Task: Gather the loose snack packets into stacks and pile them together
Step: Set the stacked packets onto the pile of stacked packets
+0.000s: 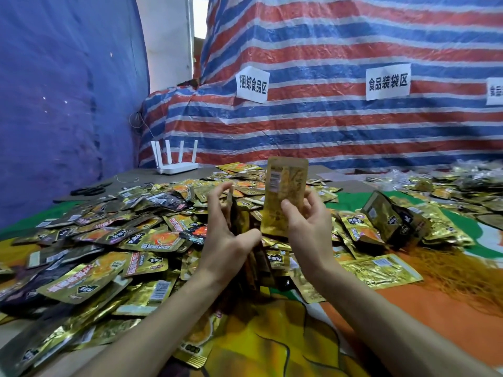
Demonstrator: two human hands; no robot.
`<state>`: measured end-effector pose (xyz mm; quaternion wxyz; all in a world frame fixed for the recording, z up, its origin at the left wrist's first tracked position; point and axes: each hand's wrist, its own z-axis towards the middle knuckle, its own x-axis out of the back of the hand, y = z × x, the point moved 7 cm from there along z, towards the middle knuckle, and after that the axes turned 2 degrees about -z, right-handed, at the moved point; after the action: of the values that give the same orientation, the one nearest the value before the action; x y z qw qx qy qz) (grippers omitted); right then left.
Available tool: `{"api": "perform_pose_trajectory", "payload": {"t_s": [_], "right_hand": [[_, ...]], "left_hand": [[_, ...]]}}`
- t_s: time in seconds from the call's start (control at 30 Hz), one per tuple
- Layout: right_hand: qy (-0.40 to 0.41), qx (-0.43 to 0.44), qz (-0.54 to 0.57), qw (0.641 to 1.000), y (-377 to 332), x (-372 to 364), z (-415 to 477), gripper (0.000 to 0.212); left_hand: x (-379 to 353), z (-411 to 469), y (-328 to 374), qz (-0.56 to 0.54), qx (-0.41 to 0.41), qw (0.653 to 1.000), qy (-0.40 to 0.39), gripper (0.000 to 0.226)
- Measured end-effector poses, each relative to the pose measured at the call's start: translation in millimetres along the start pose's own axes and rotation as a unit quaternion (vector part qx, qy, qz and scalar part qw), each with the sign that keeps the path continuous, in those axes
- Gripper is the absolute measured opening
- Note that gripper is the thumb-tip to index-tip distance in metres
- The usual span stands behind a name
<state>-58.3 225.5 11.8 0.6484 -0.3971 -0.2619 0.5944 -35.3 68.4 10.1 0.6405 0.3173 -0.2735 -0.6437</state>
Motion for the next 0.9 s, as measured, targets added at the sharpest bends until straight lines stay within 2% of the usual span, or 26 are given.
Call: {"api": "perform_pose_trajectory", "payload": {"t_s": [0.07,0.17,0.27,0.37,0.57,0.7,0.73,0.8,0.9], "right_hand": [[0.032,0.020,-0.082,0.996,-4,16,11,0.015],[0.067,-0.015,-0.187,0.980,1,45,31,0.014],[0.098,-0.055,-0.268,0.957,7,74,55,0.025],[0.118,-0.096,-0.348,0.925,14,97,78,0.036],[0.134,-0.144,-0.450,0.871,46,124,95,0.038],[0.136,-0.149,-0.493,0.846,55,137,97,0.059],[0.128,-0.148,-0.520,0.831,55,138,96,0.059],[0.116,-0.135,-0.577,0.797,53,137,96,0.045],[0.091,-0.116,-0.616,0.774,52,133,94,0.030]], "left_hand": [[-2,0,5,0.017,-0.021,1.000,-0.010,0.077],[-12,-4,9,0.045,-0.053,0.996,-0.052,0.081],[-21,-4,6,0.084,-0.067,0.992,-0.067,0.089],[-22,-3,2,0.066,-0.065,0.994,-0.065,0.087],[-8,-4,-6,0.044,-0.010,0.998,-0.036,0.087],[-16,-8,-7,0.064,-0.007,0.995,-0.076,0.090],[-18,-9,-8,0.067,-0.009,0.994,-0.090,0.092],[-21,-9,-15,0.057,-0.006,0.991,-0.118,0.098],[-27,-10,-20,0.037,-0.004,0.989,-0.146,0.105]]}}
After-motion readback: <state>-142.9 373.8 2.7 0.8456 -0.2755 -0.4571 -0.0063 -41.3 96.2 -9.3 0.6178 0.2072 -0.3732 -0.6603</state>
